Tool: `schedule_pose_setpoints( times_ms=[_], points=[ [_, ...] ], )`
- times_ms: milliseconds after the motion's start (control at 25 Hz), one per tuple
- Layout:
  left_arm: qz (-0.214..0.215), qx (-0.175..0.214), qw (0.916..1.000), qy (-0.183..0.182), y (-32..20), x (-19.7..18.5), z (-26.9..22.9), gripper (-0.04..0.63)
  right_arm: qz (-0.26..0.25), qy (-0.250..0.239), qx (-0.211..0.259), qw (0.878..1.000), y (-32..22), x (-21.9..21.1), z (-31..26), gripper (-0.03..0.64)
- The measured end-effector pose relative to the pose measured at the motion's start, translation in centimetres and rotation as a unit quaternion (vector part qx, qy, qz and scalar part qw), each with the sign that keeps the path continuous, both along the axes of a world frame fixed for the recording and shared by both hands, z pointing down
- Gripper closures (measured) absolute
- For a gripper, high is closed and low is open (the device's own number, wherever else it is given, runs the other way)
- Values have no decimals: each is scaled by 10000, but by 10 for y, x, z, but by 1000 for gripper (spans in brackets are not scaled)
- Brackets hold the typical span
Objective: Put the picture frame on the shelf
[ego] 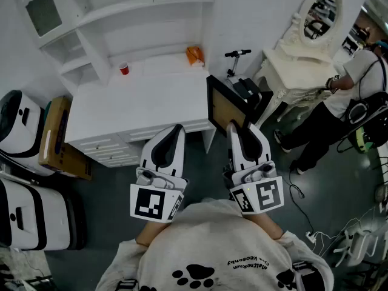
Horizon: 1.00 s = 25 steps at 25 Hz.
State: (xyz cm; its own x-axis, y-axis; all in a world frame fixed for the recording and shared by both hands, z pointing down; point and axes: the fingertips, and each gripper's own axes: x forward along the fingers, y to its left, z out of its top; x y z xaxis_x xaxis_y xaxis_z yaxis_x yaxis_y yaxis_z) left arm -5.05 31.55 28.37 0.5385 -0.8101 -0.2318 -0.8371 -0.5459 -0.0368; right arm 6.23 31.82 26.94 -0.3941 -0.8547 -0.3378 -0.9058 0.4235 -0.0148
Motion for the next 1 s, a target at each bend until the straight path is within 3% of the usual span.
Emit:
schedule_pose_setpoints(
  times_ms=[560, 1000],
  points=[
    [194, -87, 9998, 37, 0, -9, 7, 575, -11, -210, -103, 9997, -1, -11, 5, 548],
    [554, -116, 9983, 115, -11, 13, 11, 575, 195, -147, -24, 9997, -3, 7, 2, 549]
  ],
)
